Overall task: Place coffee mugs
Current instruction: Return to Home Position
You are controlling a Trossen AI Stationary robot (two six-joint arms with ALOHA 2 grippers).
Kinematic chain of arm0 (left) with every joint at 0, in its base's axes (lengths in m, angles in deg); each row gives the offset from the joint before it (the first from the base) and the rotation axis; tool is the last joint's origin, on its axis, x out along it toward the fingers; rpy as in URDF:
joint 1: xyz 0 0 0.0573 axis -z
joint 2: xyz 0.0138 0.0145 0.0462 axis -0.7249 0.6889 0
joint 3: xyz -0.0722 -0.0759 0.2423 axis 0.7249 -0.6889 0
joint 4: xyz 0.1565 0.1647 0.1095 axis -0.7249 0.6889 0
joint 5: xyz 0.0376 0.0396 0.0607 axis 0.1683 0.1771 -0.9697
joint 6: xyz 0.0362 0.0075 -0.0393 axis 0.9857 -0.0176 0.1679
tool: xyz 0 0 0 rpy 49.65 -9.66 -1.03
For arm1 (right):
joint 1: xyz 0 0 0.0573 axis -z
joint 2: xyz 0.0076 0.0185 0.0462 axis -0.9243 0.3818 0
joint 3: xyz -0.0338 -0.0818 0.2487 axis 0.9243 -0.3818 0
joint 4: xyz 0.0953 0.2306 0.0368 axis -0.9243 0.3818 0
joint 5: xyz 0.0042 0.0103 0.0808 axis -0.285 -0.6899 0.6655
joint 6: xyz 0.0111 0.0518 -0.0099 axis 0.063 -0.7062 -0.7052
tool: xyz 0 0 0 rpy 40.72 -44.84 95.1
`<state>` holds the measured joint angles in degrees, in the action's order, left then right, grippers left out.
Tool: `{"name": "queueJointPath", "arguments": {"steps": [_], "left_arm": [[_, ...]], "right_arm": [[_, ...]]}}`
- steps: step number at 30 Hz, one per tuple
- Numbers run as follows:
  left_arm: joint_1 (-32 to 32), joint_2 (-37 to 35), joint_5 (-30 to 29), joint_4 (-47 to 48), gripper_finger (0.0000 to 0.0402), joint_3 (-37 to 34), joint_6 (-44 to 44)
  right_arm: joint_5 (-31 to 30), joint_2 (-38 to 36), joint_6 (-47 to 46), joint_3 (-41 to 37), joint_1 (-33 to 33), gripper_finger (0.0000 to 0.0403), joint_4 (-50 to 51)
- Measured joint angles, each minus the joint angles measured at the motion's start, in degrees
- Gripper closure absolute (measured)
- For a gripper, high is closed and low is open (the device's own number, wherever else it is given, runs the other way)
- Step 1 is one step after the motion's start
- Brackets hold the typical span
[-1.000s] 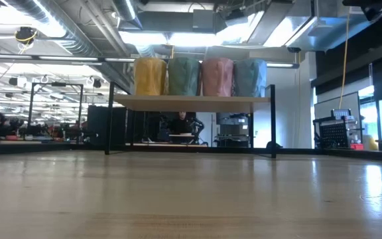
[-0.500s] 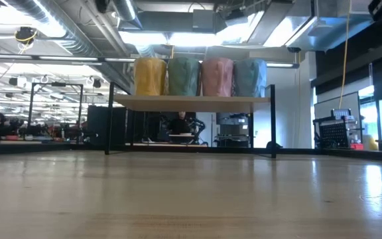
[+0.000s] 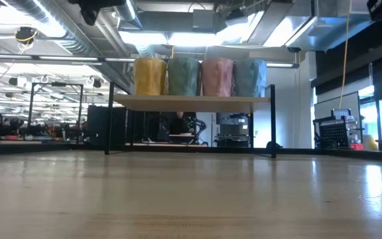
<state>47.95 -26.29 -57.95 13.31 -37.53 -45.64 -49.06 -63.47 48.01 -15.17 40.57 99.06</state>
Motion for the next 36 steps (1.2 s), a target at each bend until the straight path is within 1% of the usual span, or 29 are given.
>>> {"name": "queueJointPath", "arguments": {"steps": [4,6,8,12,18,23,28,31,36], "left_arm": [[-0.46,-1.28,2.16,-9.75,0.0392,-7.12,0.76],[-0.89,-2.81,3.41,-17.25,0.0392,-10.94,1.97],[-1.21,-4.33,5.29,-22.77,0.0392,-14.93,2.43],[-2.37,-6.67,6.62,-28.81,0.0392,-20.67,2.18],[-2.78,-10.11,7.42,-30.25,0.0392,-25.27,-0.39],[-2.66,-14.26,7.88,-30.21,0.0392,-29.15,-1.01],[-2.60,-19.54,7.88,-31.30,0.0392,-34.23,-2.54],[-2.60,-23.24,7.89,-31.65,0.0392,-36.81,-2.54],[-2.60,-28.90,7.88,-31.69,0.0392,-40.13,-2.71]], "right_arm": [[-0.41,-1.16,3.20,-5.43,0.00,0.0372,-6.73],[-0.18,-1.96,4.42,-9.12,0.00,0.0372,-9.62],[0.24,-2.98,5.74,-13.16,0.00,0.0372,-12.24],[1.31,-6.29,7.45,-20.67,0.00,0.0372,-19.63],[3.59,-6.70,7.28,-28.77,0.00,0.0372,-28.08],[0.02,-6.70,6.69,-33.62,0.00,0.0372,-31.72],[-0.51,-6.73,8.36,-38.85,0.00,0.0372,-38.43],[1.74,-6.75,8.71,-42.95,0.00,0.0372,-45.49],[7.04,-6.75,8.41,-47.43,0.02,0.0372,-50.06]]}}
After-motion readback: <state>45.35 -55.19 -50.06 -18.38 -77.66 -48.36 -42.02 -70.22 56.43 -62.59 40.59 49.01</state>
